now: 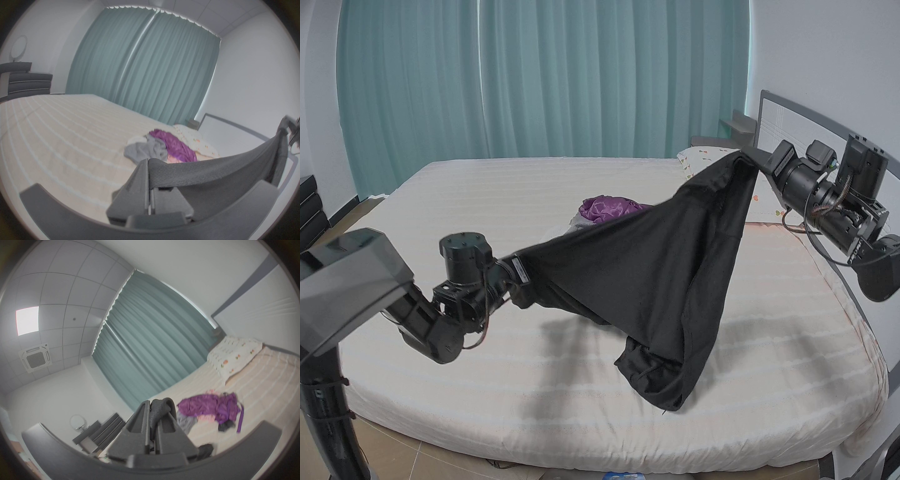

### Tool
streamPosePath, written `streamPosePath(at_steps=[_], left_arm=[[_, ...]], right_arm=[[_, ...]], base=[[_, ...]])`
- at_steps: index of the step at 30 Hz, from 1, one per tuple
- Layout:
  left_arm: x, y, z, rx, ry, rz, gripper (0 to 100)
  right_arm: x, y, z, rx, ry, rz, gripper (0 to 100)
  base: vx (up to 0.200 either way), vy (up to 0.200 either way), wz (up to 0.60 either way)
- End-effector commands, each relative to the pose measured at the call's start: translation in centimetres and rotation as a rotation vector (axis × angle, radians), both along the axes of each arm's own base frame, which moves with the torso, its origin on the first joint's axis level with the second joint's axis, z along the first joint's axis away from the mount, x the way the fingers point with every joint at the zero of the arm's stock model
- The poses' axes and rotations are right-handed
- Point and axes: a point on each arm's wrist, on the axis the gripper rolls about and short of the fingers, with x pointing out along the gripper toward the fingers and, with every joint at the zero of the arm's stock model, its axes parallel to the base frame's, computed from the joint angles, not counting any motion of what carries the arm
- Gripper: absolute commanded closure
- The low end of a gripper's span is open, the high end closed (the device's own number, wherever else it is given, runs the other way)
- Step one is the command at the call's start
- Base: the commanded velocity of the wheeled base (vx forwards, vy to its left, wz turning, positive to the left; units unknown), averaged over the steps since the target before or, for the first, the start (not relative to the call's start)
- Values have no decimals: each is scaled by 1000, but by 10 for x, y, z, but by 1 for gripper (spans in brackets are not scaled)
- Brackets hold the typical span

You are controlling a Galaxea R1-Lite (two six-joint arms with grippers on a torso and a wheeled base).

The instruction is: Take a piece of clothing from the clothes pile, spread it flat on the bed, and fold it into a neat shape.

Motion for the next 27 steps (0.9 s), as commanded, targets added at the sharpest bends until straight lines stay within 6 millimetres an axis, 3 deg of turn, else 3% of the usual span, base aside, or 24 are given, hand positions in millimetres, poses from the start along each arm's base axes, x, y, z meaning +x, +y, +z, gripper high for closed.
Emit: streamPosePath(at_steps=[1,4,7,10,12,13,15,16,17,21,27], left_arm=[[-22,31,90,-65,-203,70,100],[-30,34,114,-84,-263,78,100],[-38,36,126,-91,-287,95,100],[-44,36,106,-81,-217,97,100],[-45,37,105,-81,-213,97,100],[-54,34,82,-119,-122,88,100],[-59,30,76,-137,-95,75,100],[-66,24,64,-152,-48,55,100],[-70,22,57,-148,-21,49,100],[-82,11,30,-133,81,10,100],[-90,7,11,-204,166,21,100]], right_arm=[[39,-17,14,20,-106,-136,100],[30,-21,45,46,-201,-162,100],[20,-21,50,46,-211,-153,100],[17,-21,14,7,-99,-142,100],[18,-21,12,4,-92,-141,100],[13,-22,-29,-23,47,-131,100],[11,-21,-45,-27,103,-123,100],[4,-18,-67,-23,184,-99,100],[0,-17,-77,-16,218,-90,100],[-7,-14,-106,31,306,-79,100],[-19,-15,-133,87,405,-76,100]], base=[[0,0,0],[0,0,0],[0,0,0],[0,0,0],[0,0,0],[0,0,0],[0,0,0],[0,0,0],[0,0,0],[0,0,0],[0,0,0]])
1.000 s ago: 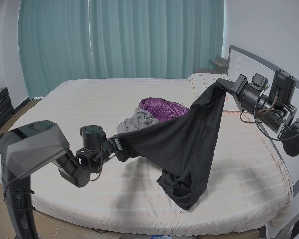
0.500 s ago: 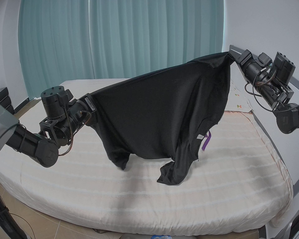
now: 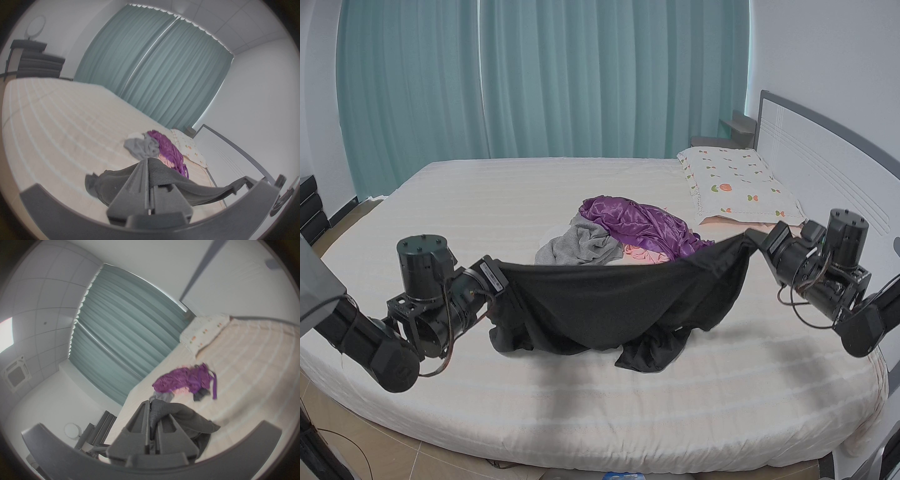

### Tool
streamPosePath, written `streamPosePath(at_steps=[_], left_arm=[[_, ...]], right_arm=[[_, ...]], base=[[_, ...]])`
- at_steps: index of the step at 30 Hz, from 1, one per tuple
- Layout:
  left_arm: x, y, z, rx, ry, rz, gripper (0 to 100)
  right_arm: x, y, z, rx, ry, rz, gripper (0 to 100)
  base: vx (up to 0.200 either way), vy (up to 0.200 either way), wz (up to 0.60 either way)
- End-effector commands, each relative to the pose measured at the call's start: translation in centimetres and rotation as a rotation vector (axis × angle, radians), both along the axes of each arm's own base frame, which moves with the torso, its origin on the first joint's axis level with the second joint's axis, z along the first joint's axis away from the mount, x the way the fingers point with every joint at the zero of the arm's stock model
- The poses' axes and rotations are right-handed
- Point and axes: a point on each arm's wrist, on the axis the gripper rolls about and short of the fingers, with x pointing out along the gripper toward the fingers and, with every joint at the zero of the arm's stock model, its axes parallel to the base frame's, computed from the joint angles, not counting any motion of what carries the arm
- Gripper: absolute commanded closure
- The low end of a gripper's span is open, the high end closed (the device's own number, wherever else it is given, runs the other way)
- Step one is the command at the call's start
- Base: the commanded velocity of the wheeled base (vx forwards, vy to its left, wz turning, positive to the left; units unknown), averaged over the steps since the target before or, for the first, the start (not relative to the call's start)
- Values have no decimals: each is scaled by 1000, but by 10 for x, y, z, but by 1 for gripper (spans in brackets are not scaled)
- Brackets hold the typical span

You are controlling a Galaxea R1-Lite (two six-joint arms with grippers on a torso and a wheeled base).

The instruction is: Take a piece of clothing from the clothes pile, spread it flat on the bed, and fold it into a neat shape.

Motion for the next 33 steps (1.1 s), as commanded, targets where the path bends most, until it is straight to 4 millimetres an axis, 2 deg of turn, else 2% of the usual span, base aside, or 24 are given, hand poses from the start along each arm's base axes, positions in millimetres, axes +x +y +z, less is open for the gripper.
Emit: streamPosePath(at_steps=[1,6,15,19,28,33], left_arm=[[-16,-6,-35,-16,137,-18,100],[-22,-7,-57,-15,223,-16,100],[-30,-6,-76,-2,261,-23,100],[-29,-6,-76,-5,252,-21,100],[-33,-5,-76,-4,256,-22,100],[-33,-4,-76,-3,253,-20,100]], right_arm=[[-15,7,-39,34,142,29,100],[-20,10,-45,27,166,36,100],[-37,11,-51,10,205,54,100],[-39,15,-52,3,204,69,100],[-42,17,-54,-3,214,82,100],[-42,18,-55,-5,220,84,100]], base=[[0,0,0],[0,0,0],[0,0,0],[0,0,0],[-200,0,0],[0,0,0]])
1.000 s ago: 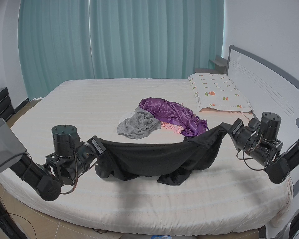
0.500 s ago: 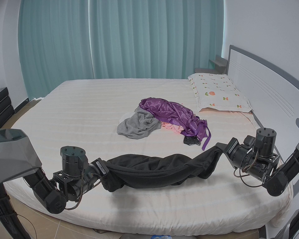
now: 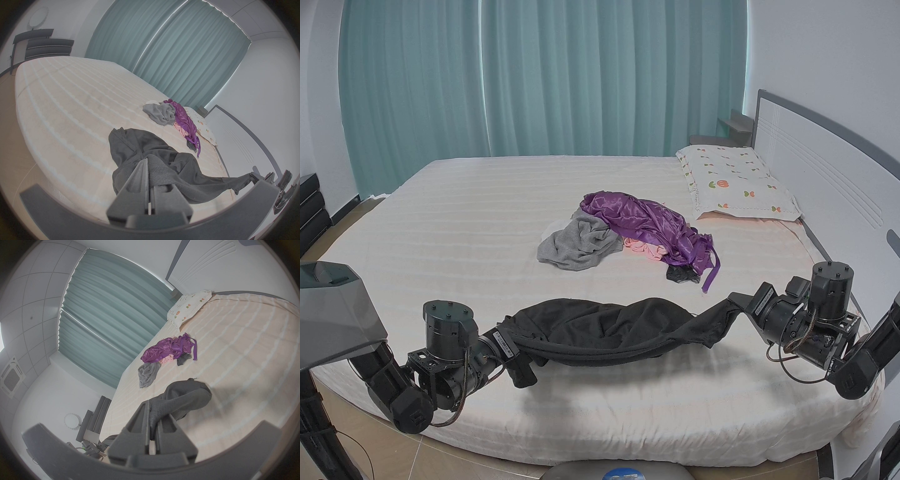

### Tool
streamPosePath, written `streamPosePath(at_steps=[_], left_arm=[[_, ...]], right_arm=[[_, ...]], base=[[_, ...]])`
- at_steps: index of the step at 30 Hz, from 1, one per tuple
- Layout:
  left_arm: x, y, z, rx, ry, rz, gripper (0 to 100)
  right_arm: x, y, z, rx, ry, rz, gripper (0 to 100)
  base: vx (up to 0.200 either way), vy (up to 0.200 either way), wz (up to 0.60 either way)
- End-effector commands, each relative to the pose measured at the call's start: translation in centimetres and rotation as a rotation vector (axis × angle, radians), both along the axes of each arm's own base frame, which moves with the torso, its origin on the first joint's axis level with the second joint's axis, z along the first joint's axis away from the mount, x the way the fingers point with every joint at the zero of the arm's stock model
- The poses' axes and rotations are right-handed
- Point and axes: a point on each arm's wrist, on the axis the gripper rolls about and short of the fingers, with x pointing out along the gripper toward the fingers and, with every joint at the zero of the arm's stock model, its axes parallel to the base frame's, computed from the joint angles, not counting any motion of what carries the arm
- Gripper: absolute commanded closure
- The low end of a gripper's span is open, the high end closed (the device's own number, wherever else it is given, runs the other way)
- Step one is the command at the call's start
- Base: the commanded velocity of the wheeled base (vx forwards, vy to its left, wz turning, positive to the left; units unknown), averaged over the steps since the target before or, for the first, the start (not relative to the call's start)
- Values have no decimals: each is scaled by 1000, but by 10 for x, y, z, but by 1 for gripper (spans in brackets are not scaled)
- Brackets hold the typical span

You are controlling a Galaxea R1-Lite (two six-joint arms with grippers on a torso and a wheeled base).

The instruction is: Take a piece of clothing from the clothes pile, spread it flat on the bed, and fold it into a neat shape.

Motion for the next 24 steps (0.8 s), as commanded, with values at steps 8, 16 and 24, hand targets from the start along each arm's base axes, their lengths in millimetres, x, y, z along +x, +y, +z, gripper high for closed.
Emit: streamPosePath(at_steps=[8,16,24], left_arm=[[3,-1,7,-61,-65,20,100],[3,-1,9,-69,-76,21,100],[2,2,19,-82,-106,28,100]], right_arm=[[0,2,-1,0,3,4,100],[0,2,0,0,0,3,100],[0,0,5,9,-20,-5,100]], base=[[0,0,0],[0,100,0],[0,200,0]])
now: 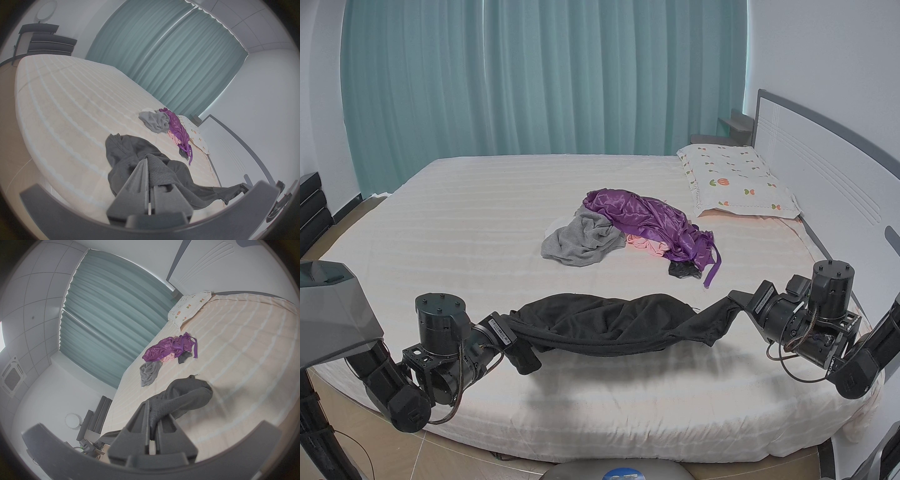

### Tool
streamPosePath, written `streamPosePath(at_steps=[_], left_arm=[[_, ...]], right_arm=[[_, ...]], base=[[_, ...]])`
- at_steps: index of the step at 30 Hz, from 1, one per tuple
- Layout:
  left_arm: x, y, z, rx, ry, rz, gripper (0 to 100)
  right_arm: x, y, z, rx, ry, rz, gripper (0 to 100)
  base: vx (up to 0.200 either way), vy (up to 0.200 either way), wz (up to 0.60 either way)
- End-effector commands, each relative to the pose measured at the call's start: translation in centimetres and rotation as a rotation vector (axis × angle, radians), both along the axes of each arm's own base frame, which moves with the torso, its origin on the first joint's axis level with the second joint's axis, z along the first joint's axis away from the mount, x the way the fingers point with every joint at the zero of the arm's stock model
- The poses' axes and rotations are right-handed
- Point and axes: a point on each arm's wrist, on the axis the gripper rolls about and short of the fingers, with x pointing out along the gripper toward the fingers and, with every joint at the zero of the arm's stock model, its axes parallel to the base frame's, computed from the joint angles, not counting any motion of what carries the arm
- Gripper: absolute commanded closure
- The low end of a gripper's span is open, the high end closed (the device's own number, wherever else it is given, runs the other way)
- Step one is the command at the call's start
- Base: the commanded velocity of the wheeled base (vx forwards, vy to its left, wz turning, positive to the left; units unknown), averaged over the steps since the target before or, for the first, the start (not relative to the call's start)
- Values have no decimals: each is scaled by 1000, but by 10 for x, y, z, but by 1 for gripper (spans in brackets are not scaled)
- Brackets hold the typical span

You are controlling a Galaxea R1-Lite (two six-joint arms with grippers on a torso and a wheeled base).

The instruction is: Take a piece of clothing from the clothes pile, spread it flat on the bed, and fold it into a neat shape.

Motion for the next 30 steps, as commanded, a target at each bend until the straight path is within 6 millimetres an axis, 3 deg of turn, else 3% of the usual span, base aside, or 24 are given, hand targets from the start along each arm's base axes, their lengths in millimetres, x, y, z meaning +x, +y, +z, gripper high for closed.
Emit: streamPosePath(at_steps=[1,12,30], left_arm=[[-1,2,8,-12,-26,5,100],[-2,4,16,-22,-53,9,100],[-2,6,15,-15,-47,14,100]], right_arm=[[1,-1,3,8,-16,-5,100],[3,-5,12,42,-109,-37,100],[11,-14,7,59,-98,-70,100]], base=[[0,200,0],[0,200,0],[0,200,0]])
